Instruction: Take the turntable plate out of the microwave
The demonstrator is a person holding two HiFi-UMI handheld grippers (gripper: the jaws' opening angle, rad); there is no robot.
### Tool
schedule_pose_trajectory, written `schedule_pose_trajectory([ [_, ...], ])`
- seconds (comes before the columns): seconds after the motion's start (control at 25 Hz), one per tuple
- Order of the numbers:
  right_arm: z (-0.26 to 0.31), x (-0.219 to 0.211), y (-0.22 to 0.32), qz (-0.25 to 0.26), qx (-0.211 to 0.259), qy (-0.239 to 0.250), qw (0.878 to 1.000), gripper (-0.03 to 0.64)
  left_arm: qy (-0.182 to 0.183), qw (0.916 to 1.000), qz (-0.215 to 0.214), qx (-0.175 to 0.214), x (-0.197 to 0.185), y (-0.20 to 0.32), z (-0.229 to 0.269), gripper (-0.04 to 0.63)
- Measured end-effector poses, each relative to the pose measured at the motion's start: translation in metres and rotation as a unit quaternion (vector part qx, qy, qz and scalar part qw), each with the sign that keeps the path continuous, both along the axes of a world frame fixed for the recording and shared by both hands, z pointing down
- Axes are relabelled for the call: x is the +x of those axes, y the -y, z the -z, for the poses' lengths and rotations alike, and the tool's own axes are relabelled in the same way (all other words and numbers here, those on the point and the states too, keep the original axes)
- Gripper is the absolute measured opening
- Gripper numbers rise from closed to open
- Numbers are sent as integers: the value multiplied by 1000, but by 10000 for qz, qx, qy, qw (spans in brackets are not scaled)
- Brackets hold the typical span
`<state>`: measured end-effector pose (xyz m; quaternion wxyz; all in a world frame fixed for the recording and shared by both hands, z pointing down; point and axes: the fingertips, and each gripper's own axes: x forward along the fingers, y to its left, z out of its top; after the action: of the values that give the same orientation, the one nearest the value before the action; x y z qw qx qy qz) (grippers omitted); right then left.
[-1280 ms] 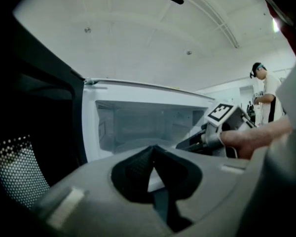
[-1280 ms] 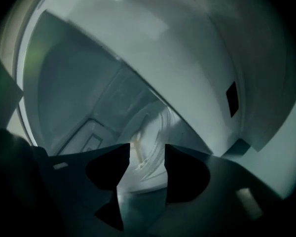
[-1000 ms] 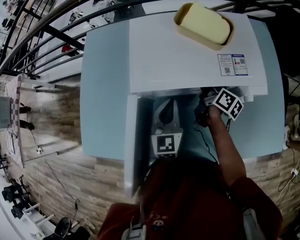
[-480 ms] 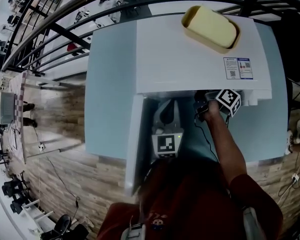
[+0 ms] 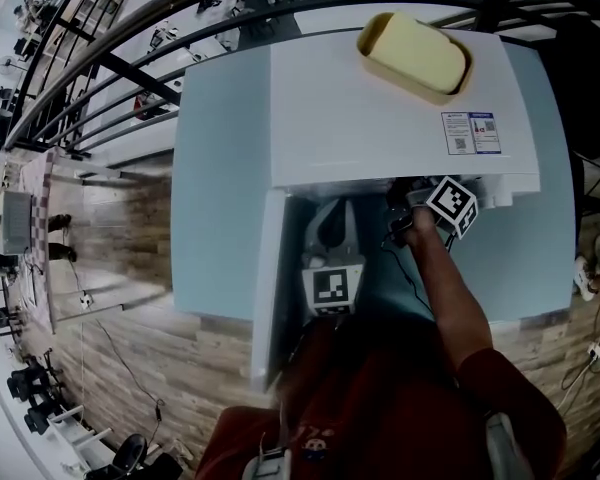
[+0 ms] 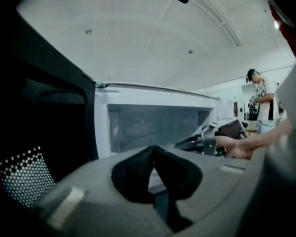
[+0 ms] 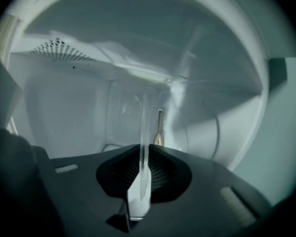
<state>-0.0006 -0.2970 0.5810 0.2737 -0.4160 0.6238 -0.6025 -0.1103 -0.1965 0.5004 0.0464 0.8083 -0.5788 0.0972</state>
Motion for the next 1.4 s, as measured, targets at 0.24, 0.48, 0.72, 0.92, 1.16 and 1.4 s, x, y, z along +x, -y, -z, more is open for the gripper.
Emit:
schedule_pose_trajectory([
  [0.24, 1, 4, -14, -53, 38, 306, 9995, 29, 13, 10000, -23, 39, 2, -2, 2, -2],
  [0.48, 2, 8, -34, -16, 107, 386, 9992, 29, 110, 9999, -51, 41, 5, -6, 5, -2],
  [0.72, 5, 8, -55, -25, 194, 495, 9986, 29, 210, 9996, -153, 66, 11, -17, 9, -2],
  [0.92, 3, 21, -77, -158, 221, 605, 9978, 29, 189, 9996, -176, 71, 14, -27, 11, -2],
  [1.16, -4, 36, -103, -161, 264, 494, 9983, 29, 193, 9996, -215, 65, 26, -43, 5, -2],
  [1.4, -7, 40, -133, -98, 271, 626, 9976, 29, 32, 9998, -182, 90, 35, -65, 4, 0],
])
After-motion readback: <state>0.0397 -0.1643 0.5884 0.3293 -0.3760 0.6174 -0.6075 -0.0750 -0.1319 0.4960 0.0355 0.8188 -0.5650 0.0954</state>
